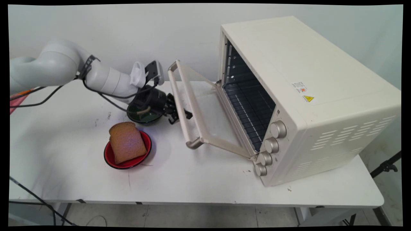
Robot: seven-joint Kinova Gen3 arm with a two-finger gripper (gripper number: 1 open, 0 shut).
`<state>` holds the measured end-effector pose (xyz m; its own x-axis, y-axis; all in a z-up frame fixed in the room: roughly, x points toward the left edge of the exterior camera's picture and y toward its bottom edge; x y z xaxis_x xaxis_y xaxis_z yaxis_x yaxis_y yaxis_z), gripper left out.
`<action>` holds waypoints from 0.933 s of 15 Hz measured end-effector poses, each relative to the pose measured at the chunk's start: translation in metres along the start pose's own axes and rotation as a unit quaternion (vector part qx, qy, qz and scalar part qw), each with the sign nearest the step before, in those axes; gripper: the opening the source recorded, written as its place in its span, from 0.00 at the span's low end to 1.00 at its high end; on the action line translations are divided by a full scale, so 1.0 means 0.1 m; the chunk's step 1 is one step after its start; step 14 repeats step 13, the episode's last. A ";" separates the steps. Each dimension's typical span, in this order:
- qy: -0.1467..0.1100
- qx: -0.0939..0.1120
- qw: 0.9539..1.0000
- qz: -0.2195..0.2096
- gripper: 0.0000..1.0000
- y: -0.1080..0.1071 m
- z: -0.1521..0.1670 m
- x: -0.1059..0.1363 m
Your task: Close the oven
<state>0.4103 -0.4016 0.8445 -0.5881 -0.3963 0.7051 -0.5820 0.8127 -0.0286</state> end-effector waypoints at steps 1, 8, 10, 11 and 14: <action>0.006 -0.001 1.000 -0.001 0.00 0.00 -0.02 0.07; 0.050 -0.003 0.999 -0.002 0.00 -0.06 -0.10 0.63; 0.060 -0.003 0.998 -0.002 0.00 -0.07 -0.12 0.74; 0.065 -0.003 0.998 -0.002 0.00 -0.08 -0.13 0.82; 0.076 -0.002 0.997 -0.003 0.00 -0.10 -0.16 0.95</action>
